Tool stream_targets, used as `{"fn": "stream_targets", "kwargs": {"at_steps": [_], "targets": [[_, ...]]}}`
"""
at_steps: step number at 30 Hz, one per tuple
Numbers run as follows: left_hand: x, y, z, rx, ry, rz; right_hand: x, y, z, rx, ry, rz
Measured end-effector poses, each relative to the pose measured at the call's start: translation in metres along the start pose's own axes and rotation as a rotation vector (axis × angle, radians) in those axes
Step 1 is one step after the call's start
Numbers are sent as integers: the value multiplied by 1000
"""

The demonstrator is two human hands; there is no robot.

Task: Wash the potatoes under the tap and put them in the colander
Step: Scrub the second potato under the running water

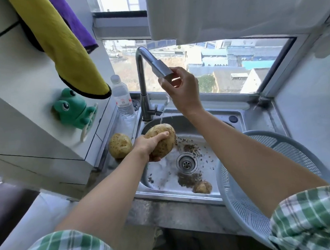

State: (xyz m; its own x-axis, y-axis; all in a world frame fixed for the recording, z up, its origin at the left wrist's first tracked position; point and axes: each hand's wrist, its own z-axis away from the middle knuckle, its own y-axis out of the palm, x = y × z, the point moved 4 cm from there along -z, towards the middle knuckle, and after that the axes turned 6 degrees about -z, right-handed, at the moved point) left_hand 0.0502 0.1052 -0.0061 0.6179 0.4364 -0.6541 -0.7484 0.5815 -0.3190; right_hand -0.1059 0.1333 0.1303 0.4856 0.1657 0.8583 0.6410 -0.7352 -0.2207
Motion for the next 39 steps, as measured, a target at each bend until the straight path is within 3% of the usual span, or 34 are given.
{"fn": "stream_targets", "kwargs": {"at_steps": [26, 39], "targets": [[-50, 50, -44, 36, 47, -11, -40, -37, -49, 231, -41, -152], [-54, 47, -52, 19, 17, -4, -38, -26, -40, 178, -98, -74]]}}
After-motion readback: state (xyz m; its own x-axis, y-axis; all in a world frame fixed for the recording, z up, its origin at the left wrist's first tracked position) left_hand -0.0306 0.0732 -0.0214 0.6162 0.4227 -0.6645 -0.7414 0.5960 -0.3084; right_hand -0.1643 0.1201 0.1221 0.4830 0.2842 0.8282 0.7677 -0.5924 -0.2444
